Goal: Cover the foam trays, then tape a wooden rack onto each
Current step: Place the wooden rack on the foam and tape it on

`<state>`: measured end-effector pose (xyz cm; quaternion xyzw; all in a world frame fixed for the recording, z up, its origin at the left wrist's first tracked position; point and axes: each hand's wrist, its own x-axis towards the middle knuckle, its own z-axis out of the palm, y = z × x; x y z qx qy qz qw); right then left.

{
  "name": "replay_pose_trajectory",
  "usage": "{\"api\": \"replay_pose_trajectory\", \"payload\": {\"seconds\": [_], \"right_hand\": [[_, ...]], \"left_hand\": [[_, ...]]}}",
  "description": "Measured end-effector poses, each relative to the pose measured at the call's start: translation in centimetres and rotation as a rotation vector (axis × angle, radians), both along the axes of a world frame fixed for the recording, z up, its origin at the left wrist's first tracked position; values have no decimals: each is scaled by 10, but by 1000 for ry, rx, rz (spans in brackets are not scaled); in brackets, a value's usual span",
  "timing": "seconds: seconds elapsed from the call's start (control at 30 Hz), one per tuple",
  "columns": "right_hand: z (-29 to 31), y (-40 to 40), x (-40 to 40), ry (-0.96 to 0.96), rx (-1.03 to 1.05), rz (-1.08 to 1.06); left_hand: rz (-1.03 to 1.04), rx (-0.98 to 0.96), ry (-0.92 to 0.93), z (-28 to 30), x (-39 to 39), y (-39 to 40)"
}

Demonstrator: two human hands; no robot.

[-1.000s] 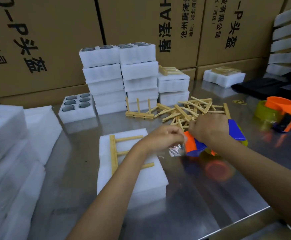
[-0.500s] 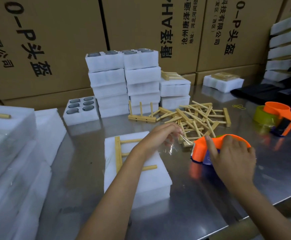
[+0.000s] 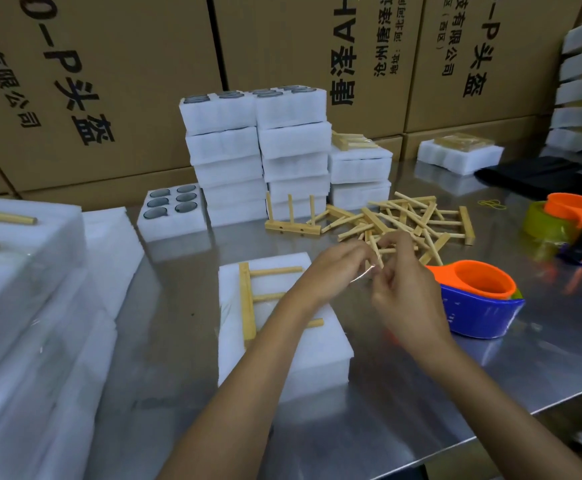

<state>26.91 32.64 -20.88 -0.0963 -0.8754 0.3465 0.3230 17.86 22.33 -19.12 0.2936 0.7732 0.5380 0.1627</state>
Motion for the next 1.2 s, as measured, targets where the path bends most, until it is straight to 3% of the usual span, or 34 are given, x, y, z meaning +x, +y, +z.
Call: {"api": "replay_pose_trajectory", "payload": {"seconds": [0.13, 0.3, 0.37, 0.57, 0.67, 0.77, 0.83, 0.9, 0.97, 1.03, 1.13, 1.2], "right_hand": [[-1, -3, 2, -42, 121, -2], [-16, -4, 5, -180, 164, -12], [-23, -4, 6, -196, 144, 0], [-36, -14, 6, -211, 164, -57], [-41, -22, 4, -265, 168, -44], [-44, -33, 5, -275, 161, 13], [-48, -39, 8, -290, 166, 24], [-50, -42, 8, -291, 167, 2], [-50, -47, 4, -256, 129, -19], [-49, -53, -6, -180, 0, -20], [-45, -60, -28, -69, -213, 34], [-38, -66, -45, -4, -500, 125]], "left_hand": [[48, -96, 281, -12, -1, 2], [413, 457, 247, 23, 3, -13], [483, 550, 258, 39, 2, -36], [810, 466, 240, 19, -4, -117], [962, 156, 88, -17, -6, -152], [858, -189, 34, -45, -2, -166], [754, -200, 9, -55, 1, -161], [725, -71, -176, -51, 5, -157], [614, 185, -405, -49, 10, -157], [456, 449, -516, -42, 10, -156], [419, 627, -383, -27, -2, -159], [456, 656, -320, -17, -14, -159]]}}
